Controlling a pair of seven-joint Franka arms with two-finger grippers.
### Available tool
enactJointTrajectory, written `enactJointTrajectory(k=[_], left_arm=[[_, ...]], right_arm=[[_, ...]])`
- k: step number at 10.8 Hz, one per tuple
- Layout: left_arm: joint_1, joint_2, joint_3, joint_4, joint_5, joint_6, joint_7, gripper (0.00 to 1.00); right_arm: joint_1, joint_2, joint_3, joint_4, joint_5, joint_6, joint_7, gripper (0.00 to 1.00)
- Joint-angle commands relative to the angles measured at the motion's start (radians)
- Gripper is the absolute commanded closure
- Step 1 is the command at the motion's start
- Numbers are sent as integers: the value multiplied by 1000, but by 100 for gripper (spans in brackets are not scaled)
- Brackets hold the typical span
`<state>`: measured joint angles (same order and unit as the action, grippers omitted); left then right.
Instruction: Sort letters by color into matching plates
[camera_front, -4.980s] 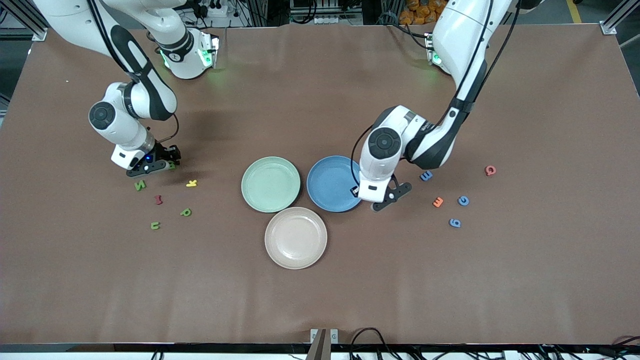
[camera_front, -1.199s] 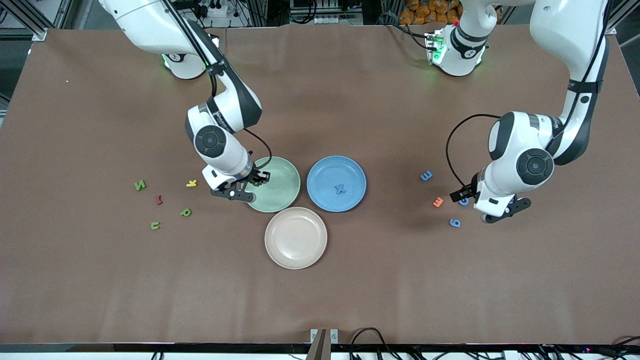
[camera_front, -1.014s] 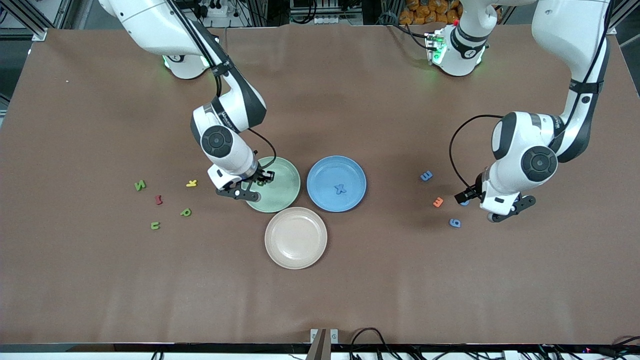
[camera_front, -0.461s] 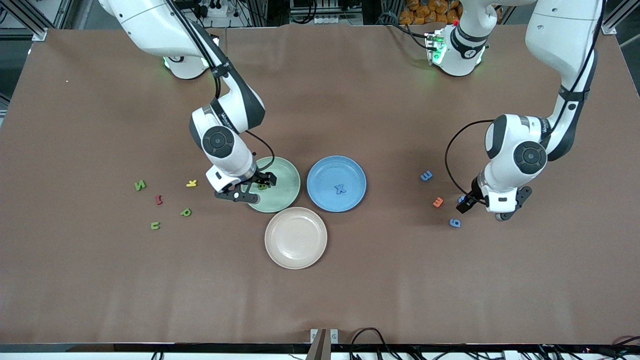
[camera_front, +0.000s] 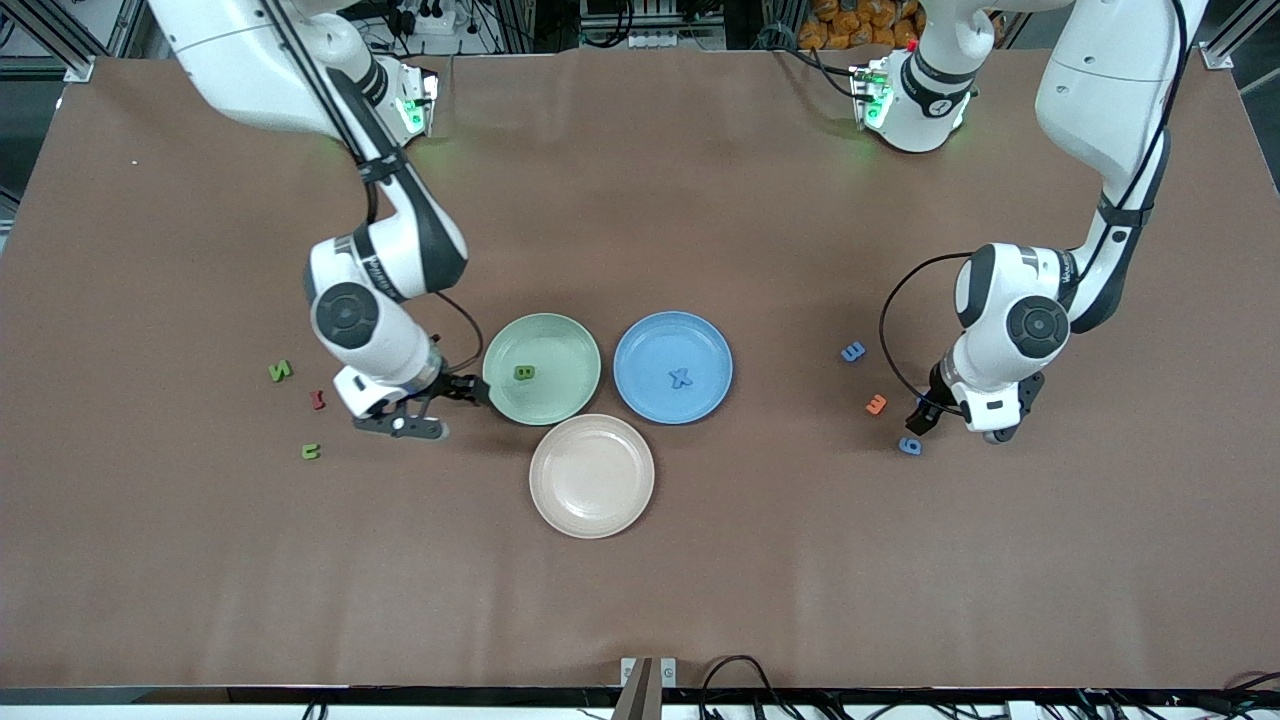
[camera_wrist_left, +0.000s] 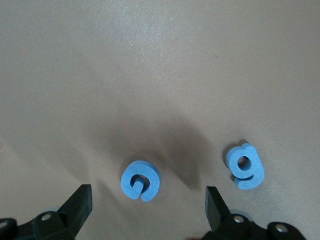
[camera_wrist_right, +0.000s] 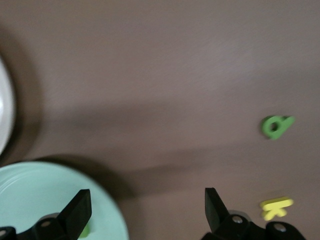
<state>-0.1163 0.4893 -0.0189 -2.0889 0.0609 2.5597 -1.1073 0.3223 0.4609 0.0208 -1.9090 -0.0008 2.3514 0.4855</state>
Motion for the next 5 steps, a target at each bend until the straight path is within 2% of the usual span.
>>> enactJointTrajectory(k=[1,5], left_arm=[[-5,18,4,-11,16,20,-22,0],[-8,22,5,-14,22,20,62,0]], right_arm=[[-106,-21,-5,-5,-27,-4,-18,0],[-195,-11,-22,-8,-19,-1,14,0]])
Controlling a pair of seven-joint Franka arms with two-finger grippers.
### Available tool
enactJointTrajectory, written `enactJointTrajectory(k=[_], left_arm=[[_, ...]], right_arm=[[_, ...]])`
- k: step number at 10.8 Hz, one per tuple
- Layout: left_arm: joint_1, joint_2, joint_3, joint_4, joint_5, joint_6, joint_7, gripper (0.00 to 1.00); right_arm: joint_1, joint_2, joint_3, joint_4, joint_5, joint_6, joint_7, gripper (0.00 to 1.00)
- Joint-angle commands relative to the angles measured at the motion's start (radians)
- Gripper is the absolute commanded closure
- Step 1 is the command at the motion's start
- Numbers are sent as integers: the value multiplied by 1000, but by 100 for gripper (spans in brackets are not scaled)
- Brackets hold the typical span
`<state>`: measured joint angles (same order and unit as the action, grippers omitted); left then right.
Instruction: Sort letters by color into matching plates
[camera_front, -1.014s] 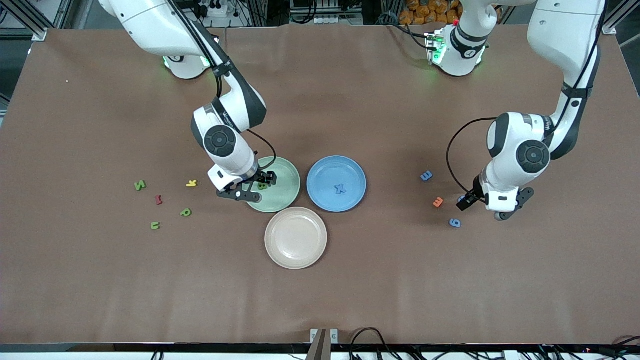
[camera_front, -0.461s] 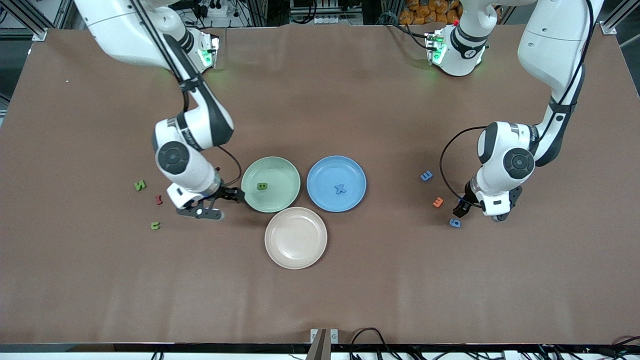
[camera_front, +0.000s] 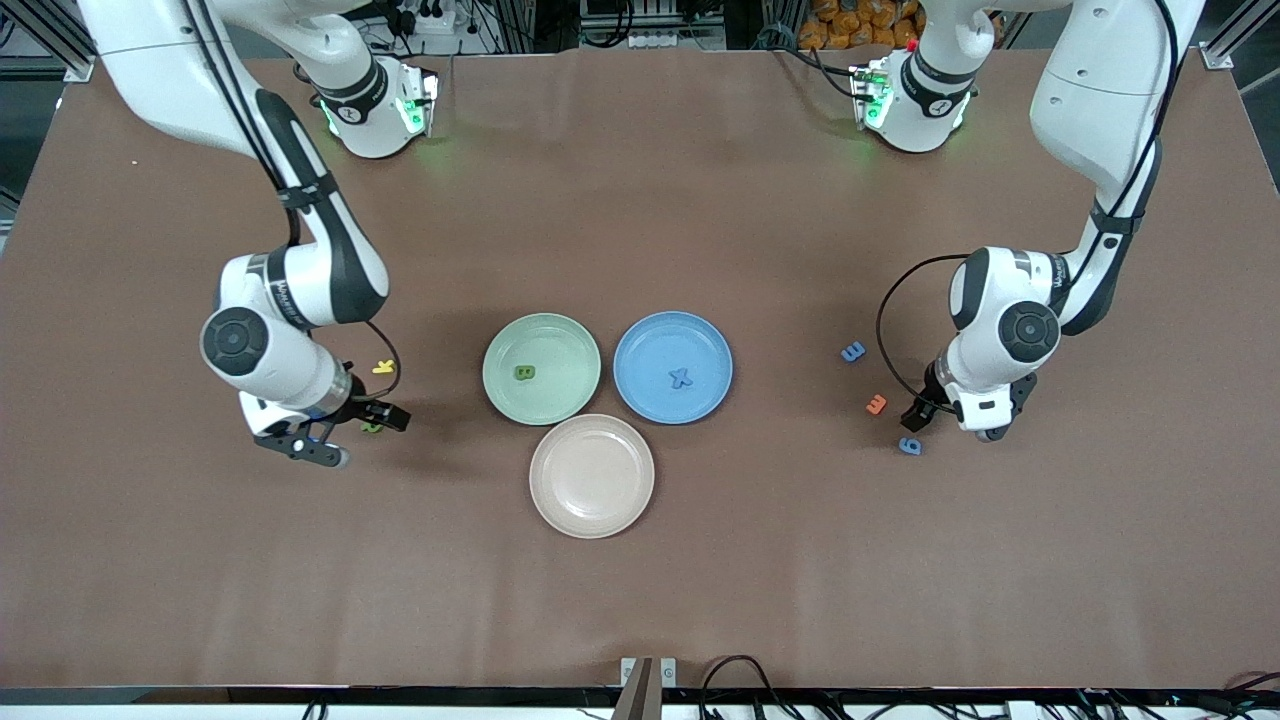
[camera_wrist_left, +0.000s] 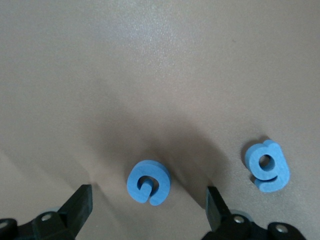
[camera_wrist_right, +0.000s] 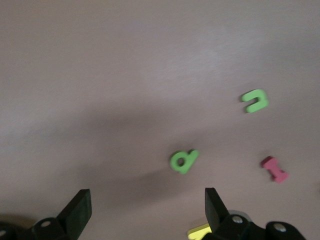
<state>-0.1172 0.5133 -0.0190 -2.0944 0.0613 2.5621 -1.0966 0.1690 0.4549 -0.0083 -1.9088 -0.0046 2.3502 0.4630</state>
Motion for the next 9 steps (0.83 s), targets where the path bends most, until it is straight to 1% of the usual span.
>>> enactJointTrajectory(k=[1,3,6,7,9], left_arm=[[-7,-4,5,-10,20,17,102,0],[-1,-2,5,-9,20,17,165,0],[27,-1,4,-1,18,26,195,0],[37,1,4,-3,18,42,205,0],[39,1,4,1,6,70,205,0]], right_arm=[[-52,-2,4,-12,-12,4,75,0],[-60,17,4,-12,-8,24,173,0],[-63,50,-4,-15,-3,84,360,0],[-65,57,-4,-19,6,102,388,0],[-66,68,-4,-29,95,145,390,0]])
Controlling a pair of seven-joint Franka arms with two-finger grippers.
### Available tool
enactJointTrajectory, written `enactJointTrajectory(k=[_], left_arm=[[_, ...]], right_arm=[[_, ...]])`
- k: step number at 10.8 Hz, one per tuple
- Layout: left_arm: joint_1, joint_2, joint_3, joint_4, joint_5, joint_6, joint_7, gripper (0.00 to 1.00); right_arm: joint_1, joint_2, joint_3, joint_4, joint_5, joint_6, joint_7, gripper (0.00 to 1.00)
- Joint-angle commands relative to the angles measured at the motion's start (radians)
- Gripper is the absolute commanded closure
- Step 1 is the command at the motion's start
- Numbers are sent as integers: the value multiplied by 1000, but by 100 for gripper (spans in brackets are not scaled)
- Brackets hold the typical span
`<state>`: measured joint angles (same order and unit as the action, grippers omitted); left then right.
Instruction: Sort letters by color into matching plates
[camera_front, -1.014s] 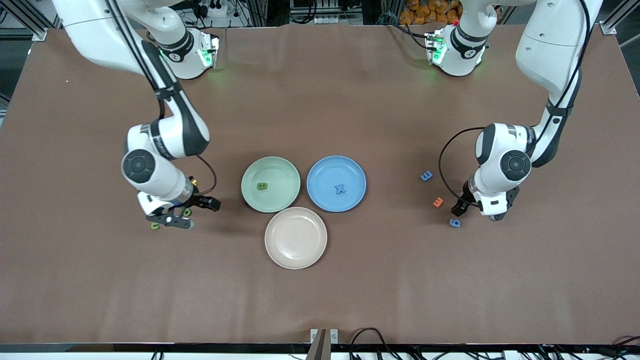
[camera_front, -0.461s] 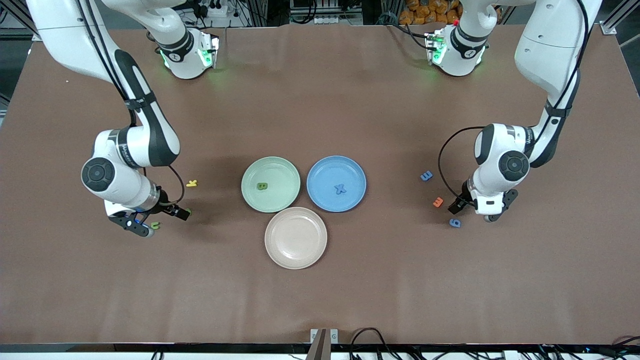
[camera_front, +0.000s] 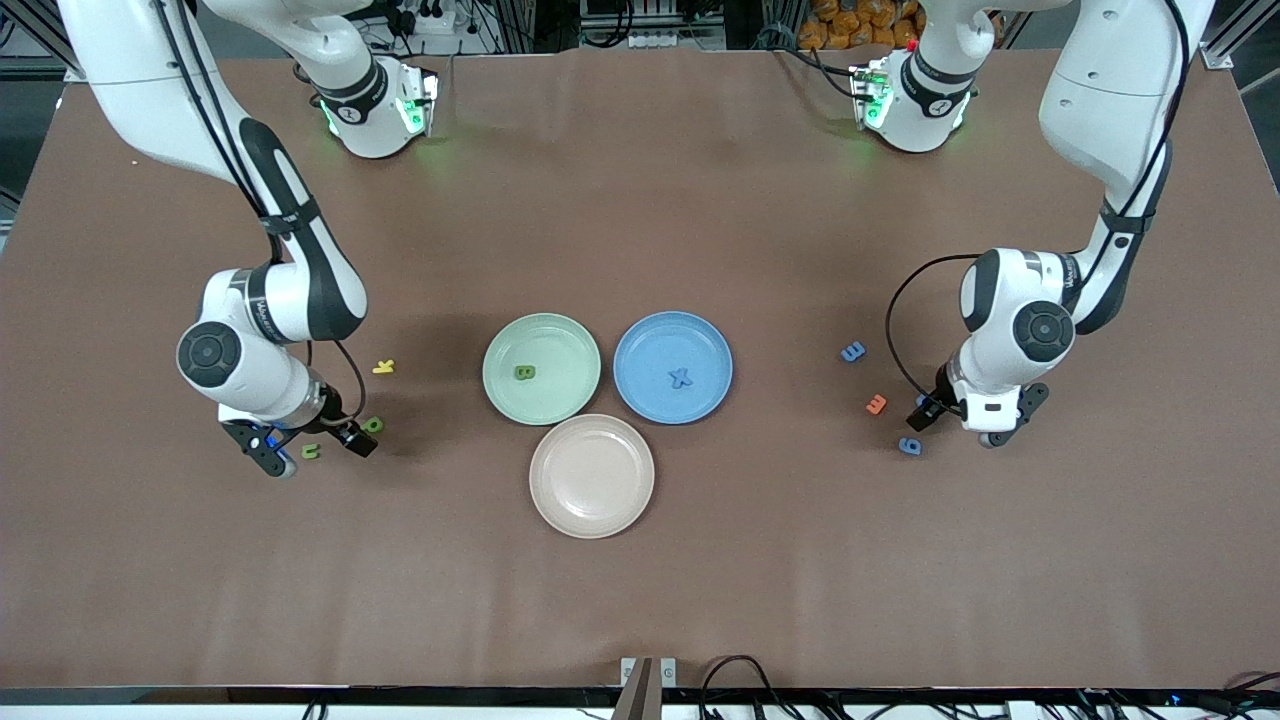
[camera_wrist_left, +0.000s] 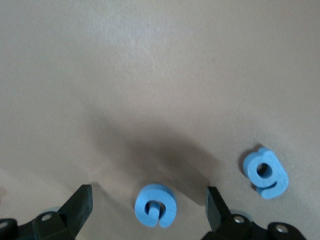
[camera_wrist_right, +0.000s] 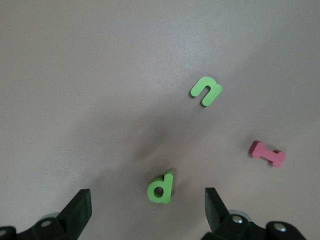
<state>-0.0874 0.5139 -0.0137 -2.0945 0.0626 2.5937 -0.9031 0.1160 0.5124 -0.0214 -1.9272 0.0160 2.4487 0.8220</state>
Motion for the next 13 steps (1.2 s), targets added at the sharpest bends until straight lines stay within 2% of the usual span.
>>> enactJointTrajectory(k=[1,5,7,10,13], left_arm=[[9,0,-3,1,3,51,12,0],[3,9,-8,-7,5,66,18,0],[0,11,-9,-9,5,66,30,0],[-2,17,-12,-15,5,66,30,0],[-2,14,-12,-13,3,66,29,0]], right_arm=[[-13,23,8,-10,99,59,31,0],[-10,61,8,-35,127,119,31,0],[-7,63,8,-78,127,170,29,0],[-3,54,8,-102,127,173,22,1],[-1,54,8,-111,127,182,19,9]])
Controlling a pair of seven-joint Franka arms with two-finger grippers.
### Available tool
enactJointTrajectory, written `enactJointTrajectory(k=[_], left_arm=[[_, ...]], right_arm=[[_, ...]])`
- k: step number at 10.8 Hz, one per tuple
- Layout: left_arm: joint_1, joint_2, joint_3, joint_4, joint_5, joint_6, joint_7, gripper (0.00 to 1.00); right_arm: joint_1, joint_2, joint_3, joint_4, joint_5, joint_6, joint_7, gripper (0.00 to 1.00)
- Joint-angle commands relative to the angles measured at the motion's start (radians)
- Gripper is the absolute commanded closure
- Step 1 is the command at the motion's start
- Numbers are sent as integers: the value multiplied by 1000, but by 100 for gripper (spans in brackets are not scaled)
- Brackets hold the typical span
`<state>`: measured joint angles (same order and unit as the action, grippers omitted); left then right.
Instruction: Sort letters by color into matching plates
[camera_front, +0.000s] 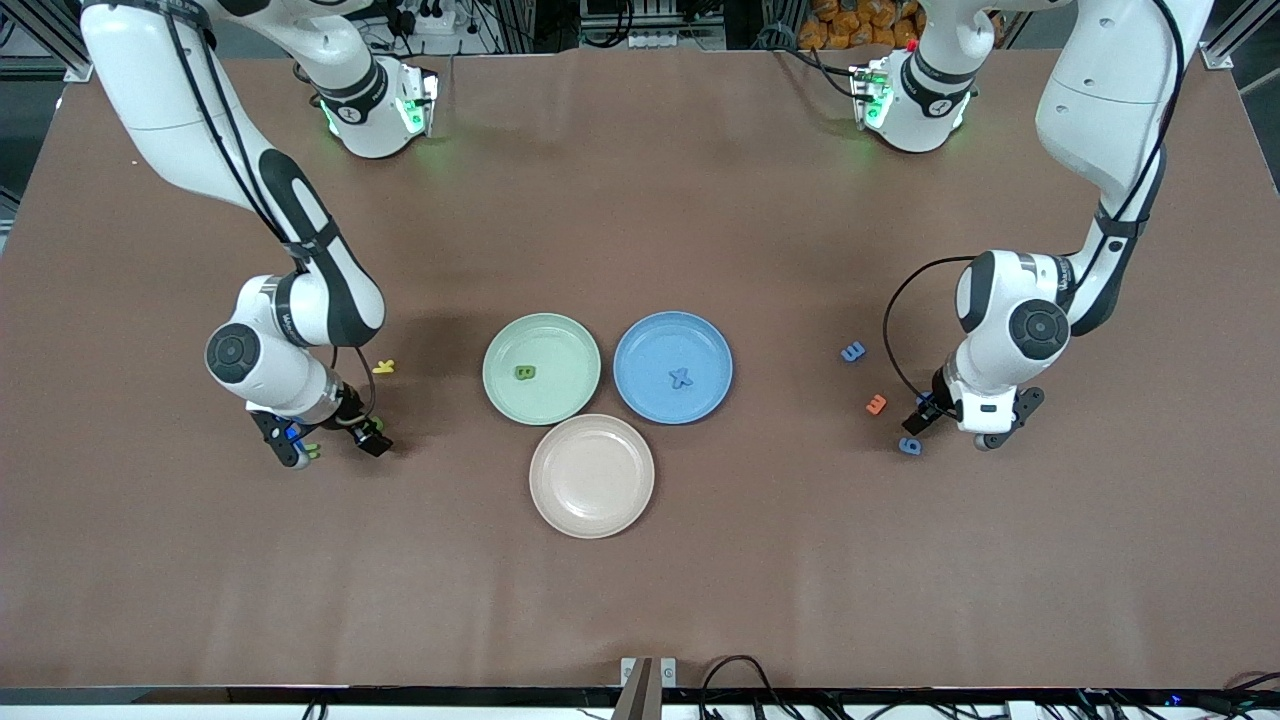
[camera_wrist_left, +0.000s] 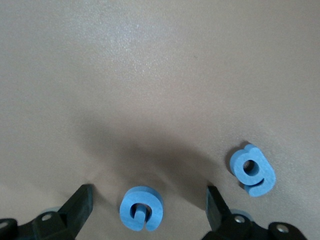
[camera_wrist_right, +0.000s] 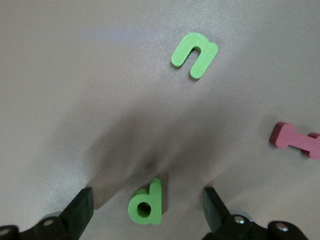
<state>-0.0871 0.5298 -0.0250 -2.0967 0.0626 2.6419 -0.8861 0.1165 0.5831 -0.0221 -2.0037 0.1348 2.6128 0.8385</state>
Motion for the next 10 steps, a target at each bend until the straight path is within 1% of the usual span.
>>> enactJointTrajectory(k=[1,3,6,7,8,9,10], left_arm=[[-3,-5,-3,-13,3,18,12,0],[-2,-10,-15,-19,-7,18,10,0],[-2,-13,-16,-28,-10,18,10,0],[-2,-14,-16,-28,-10,18,12,0],[-2,-14,-16,-28,-10,18,12,0],[-2,-16,-16,-28,-10,18,13,0],[-3,-17,-16,-28,-10,16,13,43]], right_arm=[[-1,-19,7,-35,8,18,2,12],[-1,-19,7,-35,8,18,1,24],[3,-19,1,-35,8,18,1,47],[3,-20,1,-35,8,18,1,53],[3,-22,1,-35,9,16,1,56],[3,-23,1,-44,9,18,1,57],[3,-28,-1,-50,8,18,1,58]])
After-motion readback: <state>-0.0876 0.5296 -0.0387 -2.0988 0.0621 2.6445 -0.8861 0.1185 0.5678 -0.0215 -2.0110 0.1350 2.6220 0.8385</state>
